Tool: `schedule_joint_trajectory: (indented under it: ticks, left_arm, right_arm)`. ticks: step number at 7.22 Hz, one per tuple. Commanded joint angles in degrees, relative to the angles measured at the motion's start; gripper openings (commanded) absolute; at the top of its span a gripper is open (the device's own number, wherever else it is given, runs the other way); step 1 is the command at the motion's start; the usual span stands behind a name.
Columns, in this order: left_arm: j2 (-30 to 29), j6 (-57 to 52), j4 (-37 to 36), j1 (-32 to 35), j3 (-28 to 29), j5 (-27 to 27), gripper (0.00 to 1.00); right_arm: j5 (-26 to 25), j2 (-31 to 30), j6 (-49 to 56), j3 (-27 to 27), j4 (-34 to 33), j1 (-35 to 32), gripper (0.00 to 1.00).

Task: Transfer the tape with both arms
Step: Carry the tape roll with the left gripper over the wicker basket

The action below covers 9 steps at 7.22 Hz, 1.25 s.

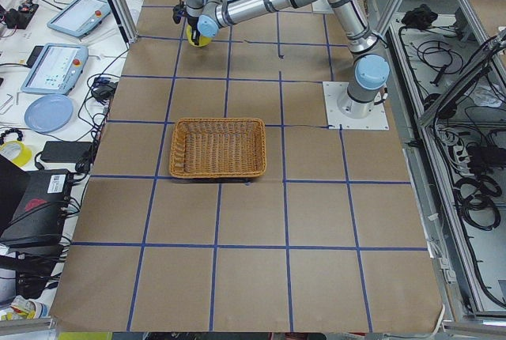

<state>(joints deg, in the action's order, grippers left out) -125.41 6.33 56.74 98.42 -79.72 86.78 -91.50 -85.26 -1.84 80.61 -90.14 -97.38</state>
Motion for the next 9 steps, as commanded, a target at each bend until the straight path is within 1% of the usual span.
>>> schedule_joint_trajectory:
  ticks: [1, 2, 4, 5, 7, 8, 9]
  left_arm:
    - [7.9, -13.6, 10.2, -11.0, 0.3, 3.5, 0.00]
    - [10.4, -22.5, 11.4, -16.3, 0.1, 5.9, 0.00]
    - [11.2, -40.8, 11.4, -30.1, -0.5, 4.8, 0.00]
    - [11.2, -48.5, 11.3, -35.1, -0.2, 3.9, 0.00]
    - [9.3, -55.0, 10.4, -40.7, -1.0, 2.6, 0.00]
    - [8.0, -54.9, 9.8, -40.9, -1.9, 2.0, 0.00]
    - [7.5, -56.7, 7.0, -41.7, -4.8, 1.9, 0.00]
  right_arm:
    - [0.0, 0.0, 0.0, 0.1, 0.0, 0.0, 1.00]
    - [0.0, 0.0, 0.0, 0.1, 0.0, 0.0, 1.00]
    - [0.0, 0.0, 0.0, 0.1, 0.0, 0.0, 1.00]
    - [0.0, 0.0, 0.0, 0.1, 0.0, 0.1, 1.00]
    - [0.0, 0.0, 0.0, 0.1, 0.0, 0.1, 1.00]
    - [0.0, 0.0, 0.0, 0.1, 0.0, 0.1, 1.00]
    - [0.0, 0.0, 0.0, 0.2, 0.0, 0.1, 1.00]
